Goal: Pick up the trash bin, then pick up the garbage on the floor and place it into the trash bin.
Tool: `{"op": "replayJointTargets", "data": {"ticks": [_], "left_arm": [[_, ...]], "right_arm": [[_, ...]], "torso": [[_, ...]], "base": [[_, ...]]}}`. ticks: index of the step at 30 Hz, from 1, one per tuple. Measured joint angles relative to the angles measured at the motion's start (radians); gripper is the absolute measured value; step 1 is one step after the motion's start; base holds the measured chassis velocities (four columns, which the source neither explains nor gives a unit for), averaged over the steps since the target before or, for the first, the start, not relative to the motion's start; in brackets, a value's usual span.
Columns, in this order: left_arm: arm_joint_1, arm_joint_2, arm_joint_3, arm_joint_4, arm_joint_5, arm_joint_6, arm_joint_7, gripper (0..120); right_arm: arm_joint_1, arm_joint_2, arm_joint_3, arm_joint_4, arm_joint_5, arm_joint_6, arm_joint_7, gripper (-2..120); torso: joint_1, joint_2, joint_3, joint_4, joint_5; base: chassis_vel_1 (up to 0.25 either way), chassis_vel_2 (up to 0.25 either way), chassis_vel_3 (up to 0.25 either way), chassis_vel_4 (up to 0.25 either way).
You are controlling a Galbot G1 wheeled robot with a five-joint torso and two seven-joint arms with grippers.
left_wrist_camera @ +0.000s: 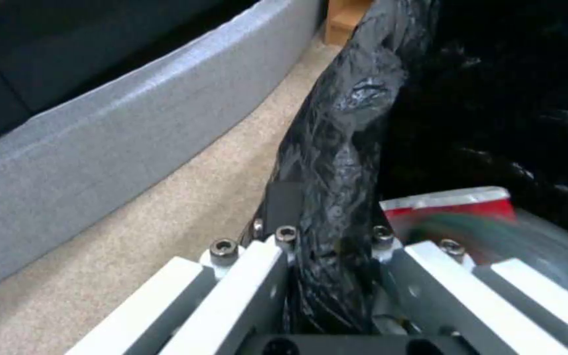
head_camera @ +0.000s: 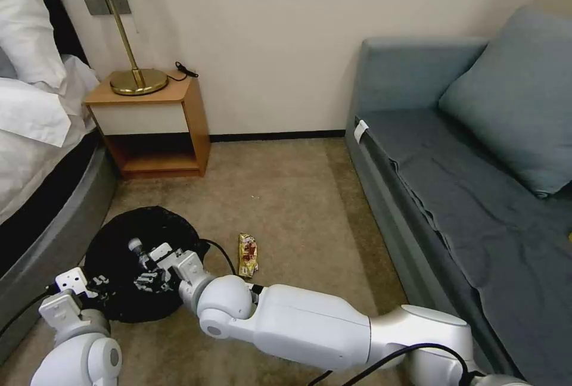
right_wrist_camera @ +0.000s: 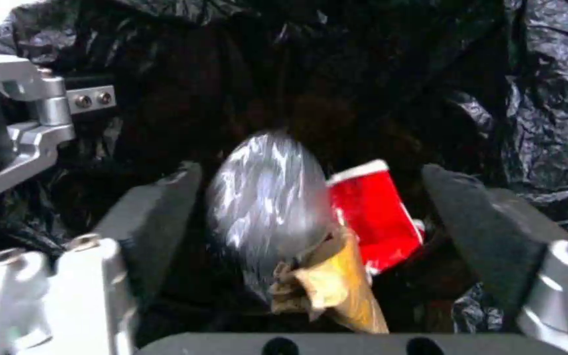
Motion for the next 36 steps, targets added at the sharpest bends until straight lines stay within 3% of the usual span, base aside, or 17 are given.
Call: {"op": "replayJointTargets", "data": {"ticks": [5, 16, 25, 28, 33, 36], "left_arm": [[0.004, 0.0, -0.004, -0.006, -0.003, -0.001, 0.001, 3], [0.002, 0.0, -0.026, 0.002, -0.037, -0.005, -0.001, 3], [-0.001, 0.0, -0.025, 0.011, -0.06, -0.004, -0.003, 3], [-0.009, 0.0, -0.027, 0.019, -0.065, -0.003, -0.003, 3], [-0.016, 0.0, -0.026, 0.023, -0.064, -0.003, -0.002, 3], [-0.023, 0.0, -0.024, 0.034, -0.061, -0.004, 0.0, 3]], "right_arm": [[0.002, -0.001, 0.005, -0.003, -0.012, 0.0, -0.004, 99], [0.03, -0.028, 0.175, 0.091, -0.048, 0.044, -0.063, 100], [0.002, -0.112, 0.343, 0.271, -0.067, 0.089, -0.101, 100], [-0.08, -0.194, 0.514, 0.364, -0.267, 0.16, -0.155, 100], [-0.202, -0.285, 0.688, 0.467, -0.365, 0.17, -0.157, 100], [-0.377, -0.369, 0.847, 0.579, -0.405, 0.145, -0.119, 100]], "torso": [[0.0, 0.0, 0.0, 0.0001, 0.0], [0.0, 0.0, 0.0, 0.0001, 0.0001], [0.0, 0.0, 0.0, 0.0003, 0.0002], [0.0, 0.0, 0.0, 0.0003, 0.0004], [0.0, 0.0, 0.0, -0.0001, 0.0006], [0.0, 0.0, 0.0, -0.0003, 0.0005]], "base": [[0.0, 0.0, 0.0, 0.0], [0.0, 0.0, 0.0, 0.0], [0.0, 0.0, 0.0, 0.0], [0.0, 0.0, 0.0, 0.0], [0.0, 0.0, 0.0, 0.0], [0.0, 0.0, 0.0, 0.0]]}}
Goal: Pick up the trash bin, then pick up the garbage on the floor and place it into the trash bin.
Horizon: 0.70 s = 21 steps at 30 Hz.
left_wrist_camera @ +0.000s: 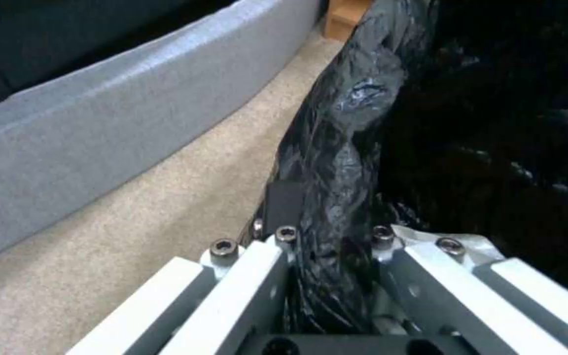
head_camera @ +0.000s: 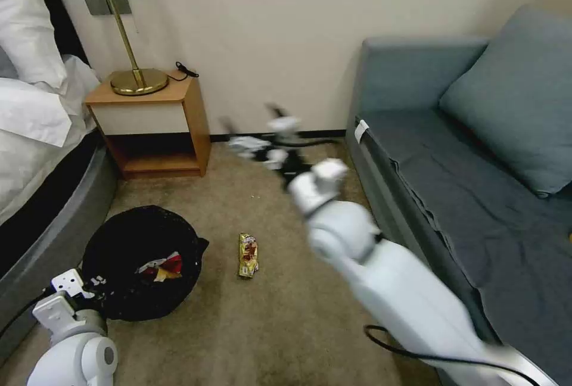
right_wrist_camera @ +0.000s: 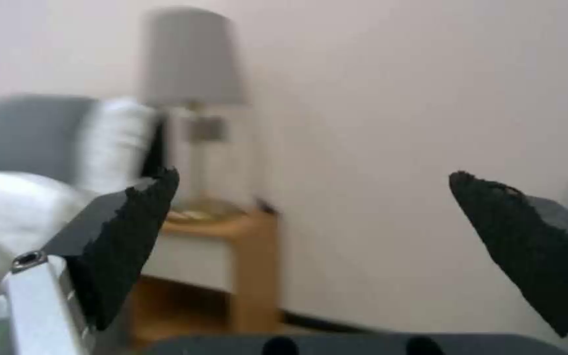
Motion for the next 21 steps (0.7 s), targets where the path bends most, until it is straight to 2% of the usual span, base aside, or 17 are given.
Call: {"op": "replayJointTargets", "data": {"ticks": [1, 3, 4, 6, 7, 10, 16, 21], "left_arm": [[0.0, 0.0, 0.0, 0.0, 0.0, 0.0, 0.0, 3], [-0.004, 0.0, -0.002, 0.006, 0.0, -0.001, 0.002, 3], [-0.009, 0.0, -0.006, 0.01, -0.002, -0.001, 0.003, 3], [-0.013, 0.001, -0.011, 0.01, -0.004, -0.001, 0.004, 3], [-0.013, 0.001, -0.011, 0.01, -0.004, -0.001, 0.004, 3], [-0.019, 0.003, -0.012, 0.011, -0.008, -0.001, 0.005, 3], [-0.026, 0.0, -0.009, 0.01, -0.009, -0.001, 0.006, 3], [-0.021, 0.0, -0.011, 0.003, -0.009, -0.002, 0.007, 3]], "right_arm": [[0.0, 0.0, 0.0, 0.0, 0.0, 0.0, 0.0, 100], [-0.121, -0.024, 0.072, 0.056, -0.032, -0.008, 0.008, 100], [-0.233, -0.019, 0.119, 0.101, -0.061, -0.008, 0.013, 100], [-0.366, 0.011, 0.143, 0.128, -0.106, 0.006, 0.011, 100], [-0.366, 0.011, 0.143, 0.128, -0.106, 0.006, 0.011, 100], [-0.504, 0.062, 0.146, 0.131, -0.186, 0.047, -0.01, 100], [-0.582, 0.118, 0.135, 0.11, -0.258, 0.096, -0.027, 100], [-0.593, 0.121, 0.123, 0.097, -0.268, 0.106, -0.028, 100]], "torso": [[0.0, 0.0, 0.0, 0.0, 0.0], [0.0, 0.0, 0.0, -0.0001, 0.0], [0.0, 0.0, 0.0, 0.0002, -0.0003], [0.0, 0.0, 0.0, 0.0002, -0.0002], [0.0, 0.0, 0.0, 0.0002, -0.0002], [0.0, 0.0, 0.0, 0.0002, -0.0004], [0.0, 0.0, 0.0, 0.0005, -0.0006], [0.0, 0.0, 0.0, 0.0004, -0.0005]], "base": [[0.0, 0.0, 0.0, 0.0], [0.0, 0.0, 0.0, 0.0], [0.0, 0.0, 0.0, 0.0], [0.0, 0.0, 0.0, 0.0], [0.0, 0.0, 0.0, 0.0], [0.0, 0.0, 0.0, 0.0], [0.0, 0.0, 0.0, 0.0], [-0.009, 0.01, 0.011, -0.01]]}}
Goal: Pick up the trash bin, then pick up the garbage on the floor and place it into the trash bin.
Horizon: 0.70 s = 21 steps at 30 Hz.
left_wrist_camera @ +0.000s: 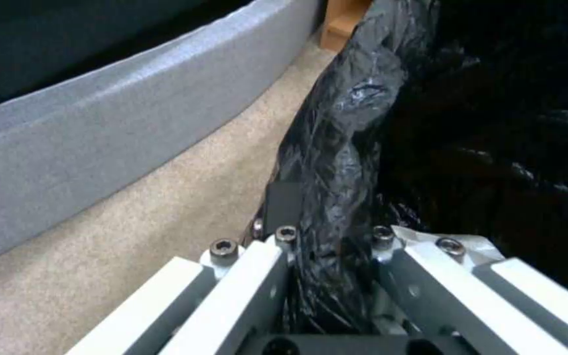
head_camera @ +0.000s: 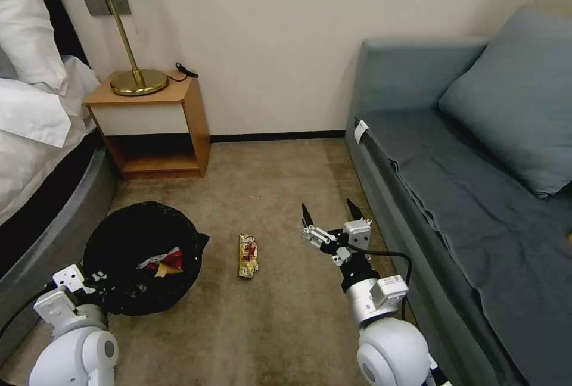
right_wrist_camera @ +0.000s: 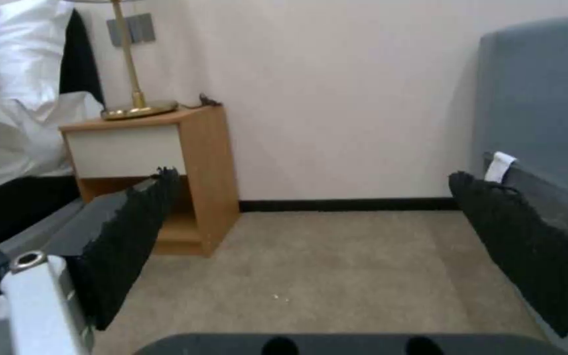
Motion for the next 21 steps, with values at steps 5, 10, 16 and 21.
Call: {"op": "replayJointTargets", "data": {"ticks": [5, 10, 16, 21], "left_arm": [[0.006, 0.0, -0.008, -0.008, -0.002, -0.002, 0.001, 3], [0.011, 0.0, -0.013, -0.015, -0.006, -0.004, 0.001, 3], [0.017, 0.0, -0.016, -0.021, -0.008, -0.008, 0.001, 3], [0.016, 0.0, -0.017, -0.021, -0.008, -0.008, 0.001, 3]], "right_arm": [[0.019, -0.003, -0.012, -0.009, 0.002, 0.0, 0.0, 100], [0.053, -0.014, -0.026, -0.019, 0.012, -0.013, 0.001, 100], [0.08, -0.019, -0.044, -0.032, 0.019, -0.022, 0.004, 100], [0.094, -0.018, -0.053, -0.046, 0.022, -0.028, 0.006, 100]], "torso": [[0.0, 0.0, 0.0, 0.0, 0.0], [0.0, 0.0, 0.0, 0.0, -0.0001], [0.0, 0.0, 0.0, -0.0001, 0.0], [0.0, 0.0, 0.0, 0.0001, 0.0]], "base": [[-0.096, 0.075, 0.101, -0.086], [-0.155, 0.157, 0.156, -0.154], [-0.138, 0.127, 0.129, -0.144], [-0.067, 0.082, 0.083, -0.094]]}}
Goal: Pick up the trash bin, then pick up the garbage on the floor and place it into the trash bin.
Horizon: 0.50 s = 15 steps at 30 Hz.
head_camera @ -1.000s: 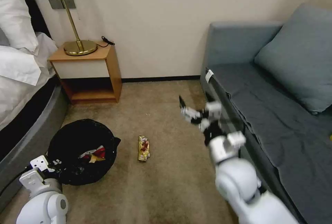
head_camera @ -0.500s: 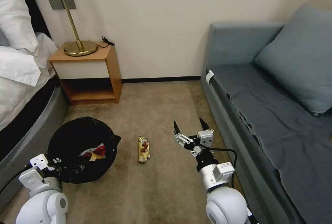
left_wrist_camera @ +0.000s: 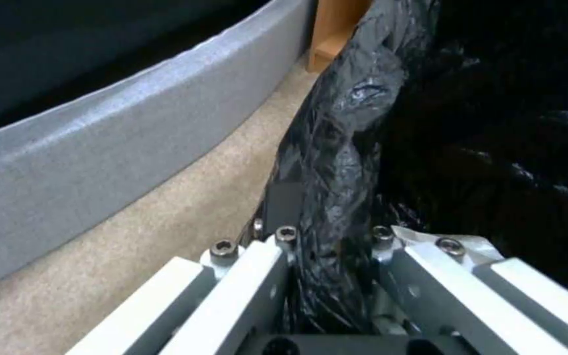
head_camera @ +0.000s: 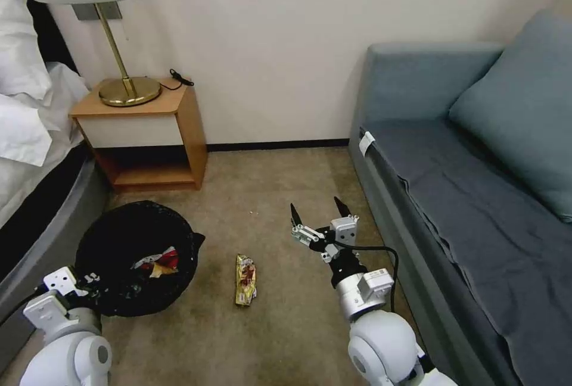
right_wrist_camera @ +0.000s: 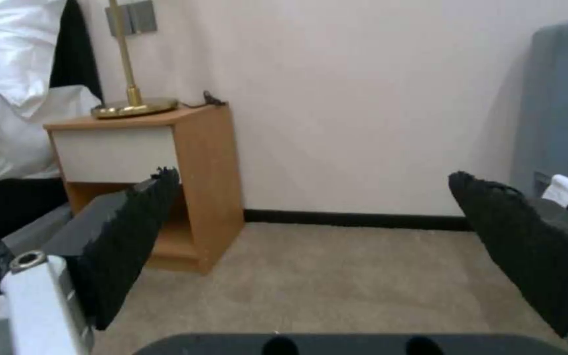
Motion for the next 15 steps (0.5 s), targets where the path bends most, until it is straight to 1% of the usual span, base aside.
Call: {"op": "replayJointTargets", "data": {"ticks": [8, 11, 15], "left_arm": [[-0.001, 0.0, 0.002, 0.009, 0.001, -0.004, 0.0, 3], [-0.002, 0.0, 0.003, 0.01, 0.002, -0.005, 0.0, 3], [-0.003, 0.0, 0.004, 0.012, 0.004, -0.005, 0.0, 3]], "right_arm": [[0.007, 0.003, -0.005, -0.014, 0.003, -0.002, 0.0, 100], [0.008, 0.004, -0.006, -0.017, 0.002, -0.001, 0.0, 100], [0.015, 0.004, -0.012, -0.022, 0.003, -0.001, 0.003, 100]], "torso": [[0.0, 0.0, 0.0, -0.0001, 0.0], [0.0, 0.0, 0.0, -0.0001, 0.0], [0.0, 0.0, 0.0, -0.0001, 0.0]], "base": [[-0.06, 0.063, 0.059, -0.059], [-0.084, 0.081, 0.093, -0.055], [-0.099, 0.103, 0.112, -0.107]]}}
